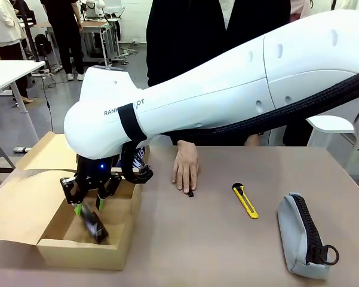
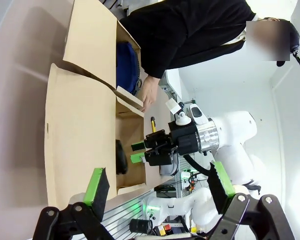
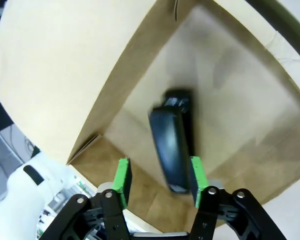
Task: Place items inside the box.
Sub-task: Pick up a Pencil pouch or Stapler and place it inside the Mailer Box closest to the robot.
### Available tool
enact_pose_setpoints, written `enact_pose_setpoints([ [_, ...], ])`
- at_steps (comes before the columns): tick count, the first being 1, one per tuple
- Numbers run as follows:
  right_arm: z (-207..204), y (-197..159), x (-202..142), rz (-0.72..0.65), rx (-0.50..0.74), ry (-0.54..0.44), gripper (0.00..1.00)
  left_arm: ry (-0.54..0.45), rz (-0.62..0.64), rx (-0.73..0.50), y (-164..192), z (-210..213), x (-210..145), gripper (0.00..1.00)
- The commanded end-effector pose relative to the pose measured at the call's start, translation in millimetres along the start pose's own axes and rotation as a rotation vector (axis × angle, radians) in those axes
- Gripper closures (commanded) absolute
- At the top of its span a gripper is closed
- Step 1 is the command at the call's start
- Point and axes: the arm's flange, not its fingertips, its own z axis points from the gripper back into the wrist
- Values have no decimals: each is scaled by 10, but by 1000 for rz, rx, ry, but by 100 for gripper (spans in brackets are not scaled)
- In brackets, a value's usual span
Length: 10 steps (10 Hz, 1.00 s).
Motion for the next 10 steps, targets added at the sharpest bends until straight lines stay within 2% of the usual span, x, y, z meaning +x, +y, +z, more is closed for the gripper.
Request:
enact_pose_setpoints([
  [1, 24, 25, 18, 7, -9, 1, 0, -12, -20, -19, -22, -2, 5, 0],
  [8, 228, -66, -34, 39, 20, -17, 0, -12, -20, -19, -22, -2, 5, 0],
  [9, 372, -101, -109, 72, 41, 26, 0, -12, -20, -19, -22, -2, 5, 0],
  [10, 596, -160, -271, 123, 134, 97, 0, -12, -20, -19, -22, -2, 5, 0],
])
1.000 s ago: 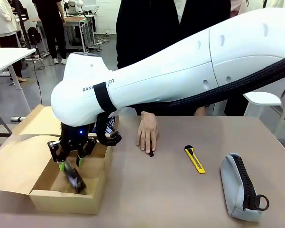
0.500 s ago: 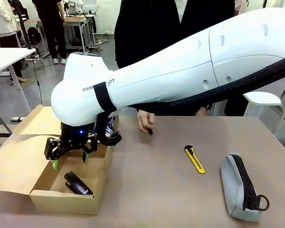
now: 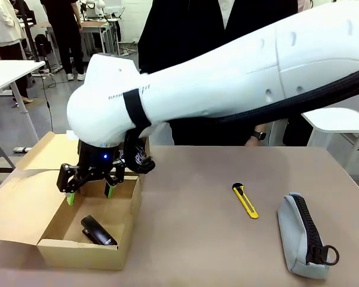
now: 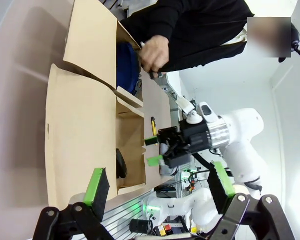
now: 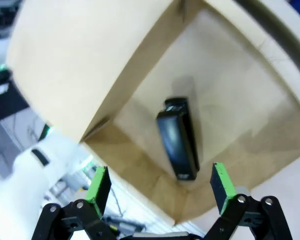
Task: Place items inside the box.
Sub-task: Pick up a Pencil pouch or Stapler and place it inside the Mailer Box closest to the robot.
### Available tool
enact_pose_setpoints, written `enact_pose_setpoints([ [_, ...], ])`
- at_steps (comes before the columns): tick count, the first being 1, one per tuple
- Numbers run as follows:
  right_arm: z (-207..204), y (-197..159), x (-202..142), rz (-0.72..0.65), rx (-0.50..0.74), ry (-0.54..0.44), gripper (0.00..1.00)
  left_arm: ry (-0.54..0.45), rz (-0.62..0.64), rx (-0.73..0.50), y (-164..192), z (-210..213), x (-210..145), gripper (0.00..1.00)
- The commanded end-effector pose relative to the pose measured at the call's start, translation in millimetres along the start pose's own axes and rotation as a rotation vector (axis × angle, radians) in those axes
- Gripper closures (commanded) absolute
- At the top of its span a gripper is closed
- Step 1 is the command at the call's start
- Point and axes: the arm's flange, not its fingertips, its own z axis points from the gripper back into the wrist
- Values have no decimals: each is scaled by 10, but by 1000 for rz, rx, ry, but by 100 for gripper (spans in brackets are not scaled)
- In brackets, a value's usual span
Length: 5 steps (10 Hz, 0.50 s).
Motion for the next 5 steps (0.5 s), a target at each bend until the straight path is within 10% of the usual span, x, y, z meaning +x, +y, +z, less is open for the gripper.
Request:
enact_pose_setpoints([
  [1, 532, -135, -494, 38, 90, 77, 0, -12, -20, -19, -22, -2, 4, 0],
  [3, 938, -124, -1069, 101, 140, 242, 0, -12, -20, -19, -22, -2, 4, 0],
  [5, 1368, -531, -1538, 72, 172, 179, 0, -12, -20, -19, -22, -2, 4, 0],
])
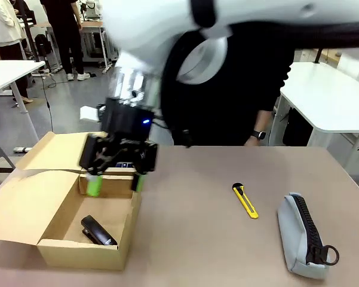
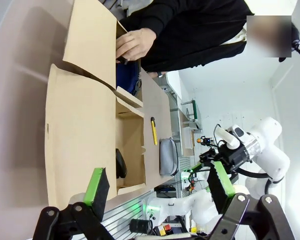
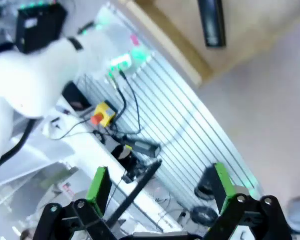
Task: Place items inside the box.
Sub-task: Pick up a Pencil pouch or Stapler and place it inside the Mailer Box closest to the robot.
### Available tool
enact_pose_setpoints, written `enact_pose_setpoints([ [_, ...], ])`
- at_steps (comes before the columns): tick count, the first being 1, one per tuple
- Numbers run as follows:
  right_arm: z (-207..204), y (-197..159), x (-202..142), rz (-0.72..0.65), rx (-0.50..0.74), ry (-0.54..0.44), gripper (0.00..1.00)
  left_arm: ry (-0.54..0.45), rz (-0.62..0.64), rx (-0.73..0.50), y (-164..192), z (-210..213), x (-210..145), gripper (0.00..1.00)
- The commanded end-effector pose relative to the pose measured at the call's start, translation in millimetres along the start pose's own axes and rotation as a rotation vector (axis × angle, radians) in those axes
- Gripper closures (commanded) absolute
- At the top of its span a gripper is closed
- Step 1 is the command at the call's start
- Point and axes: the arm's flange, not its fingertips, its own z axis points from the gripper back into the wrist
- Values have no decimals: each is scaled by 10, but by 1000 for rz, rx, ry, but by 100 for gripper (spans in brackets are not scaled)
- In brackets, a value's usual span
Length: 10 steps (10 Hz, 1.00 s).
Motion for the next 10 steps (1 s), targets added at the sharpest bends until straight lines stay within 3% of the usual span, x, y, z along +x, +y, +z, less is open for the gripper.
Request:
enact_pose_setpoints([
  [1, 280, -547, -785, 89, 69, -86, 0, -10, -19, -18, -18, -7, 7, 0],
  [3, 532, -1094, -1616, 39, 113, -164, 0, -10, -19, -18, -18, -7, 7, 0],
  [5, 677, -1682, -2448, 115, 242, -363, 0, -10, -19, -18, -18, -7, 7, 0],
  [6, 669, -2073, -2841, 205, 384, -519, 0, -10, -19, -18, -18, -7, 7, 0],
  [8, 485, -2742, -3490, 0, 573, -866, 0, -10, -19, -18, -18, -7, 7, 0],
  [10, 120, -3149, -3951, -201, 625, -1044, 0, -10, -19, -18, -18, -7, 7, 0],
])
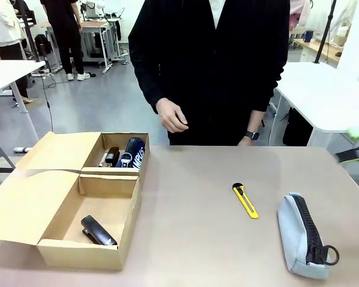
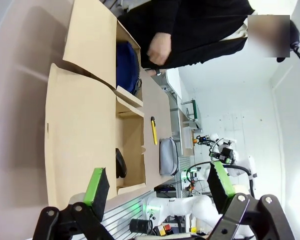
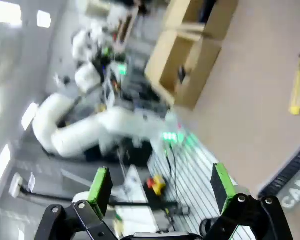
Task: Place items inside the box.
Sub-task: Pick up a Pencil pouch or Stapler and place it inside the Mailer Box closest to the robot.
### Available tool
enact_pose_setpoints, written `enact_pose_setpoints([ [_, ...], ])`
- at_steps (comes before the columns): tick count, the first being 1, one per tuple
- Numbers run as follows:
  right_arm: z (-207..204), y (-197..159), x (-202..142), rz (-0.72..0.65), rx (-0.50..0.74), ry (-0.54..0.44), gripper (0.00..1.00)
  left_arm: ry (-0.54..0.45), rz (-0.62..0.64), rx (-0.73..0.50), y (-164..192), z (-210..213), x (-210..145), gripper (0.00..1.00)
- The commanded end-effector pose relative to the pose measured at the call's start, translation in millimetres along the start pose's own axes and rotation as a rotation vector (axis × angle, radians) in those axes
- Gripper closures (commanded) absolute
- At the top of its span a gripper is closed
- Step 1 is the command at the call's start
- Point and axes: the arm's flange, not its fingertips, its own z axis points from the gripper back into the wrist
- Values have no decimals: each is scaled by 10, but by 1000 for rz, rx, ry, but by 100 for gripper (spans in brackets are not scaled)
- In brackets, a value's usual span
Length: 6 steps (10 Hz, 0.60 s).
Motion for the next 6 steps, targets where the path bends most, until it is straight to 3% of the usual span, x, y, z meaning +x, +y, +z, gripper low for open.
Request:
enact_pose_setpoints([
  [1, -283, -522, -1009, -21, 78, -240, 0, -10, -19, -19, -19, -8, 9, 0],
  [2, -250, -697, -1263, -64, 73, -316, 0, -10, -19, -19, -19, -8, 9, 0],
  [3, -334, -811, -1363, -191, 0, -292, 0, -10, -19, -19, -19, -8, 9, 0],
  [4, -557, -876, -1319, -307, -111, -193, 0, -10, -19, -19, -19, -8, 9, 0],
  [5, 805, -705, -266, -162, 20, -288, 0, -10, -19, -19, -19, -8, 9, 0],
  [6, 805, -705, -266, -162, 20, -288, 0, -10, -19, -19, -19, -8, 9, 0],
])
